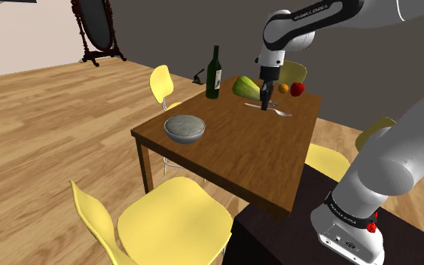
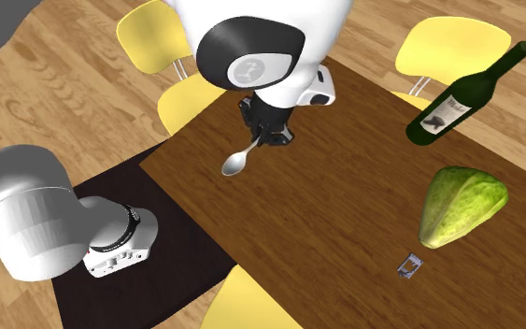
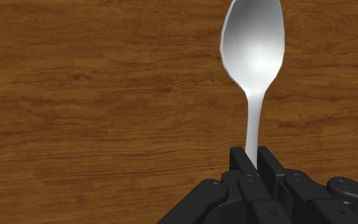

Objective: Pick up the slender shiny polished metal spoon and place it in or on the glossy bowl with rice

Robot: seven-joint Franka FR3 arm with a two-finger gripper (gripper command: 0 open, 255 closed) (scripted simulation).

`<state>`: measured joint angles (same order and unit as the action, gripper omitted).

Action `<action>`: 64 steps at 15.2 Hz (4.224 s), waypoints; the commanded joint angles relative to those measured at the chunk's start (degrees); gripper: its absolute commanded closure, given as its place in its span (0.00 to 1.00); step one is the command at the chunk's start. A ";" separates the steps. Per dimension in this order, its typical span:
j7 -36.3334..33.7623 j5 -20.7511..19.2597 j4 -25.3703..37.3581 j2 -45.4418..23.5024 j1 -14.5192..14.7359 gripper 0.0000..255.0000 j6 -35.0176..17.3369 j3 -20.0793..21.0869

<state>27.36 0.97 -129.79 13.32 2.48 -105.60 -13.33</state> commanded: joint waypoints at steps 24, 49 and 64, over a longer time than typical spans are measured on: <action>-20.89 8.07 53.93 -40.76 11.50 1.00 11.36 10.86; -20.89 8.46 51.58 -46.68 12.39 1.00 3.01 11.32; -21.32 8.24 59.77 -47.31 11.69 0.00 10.57 11.17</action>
<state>6.05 9.22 -70.10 -33.98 14.17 -95.11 -2.16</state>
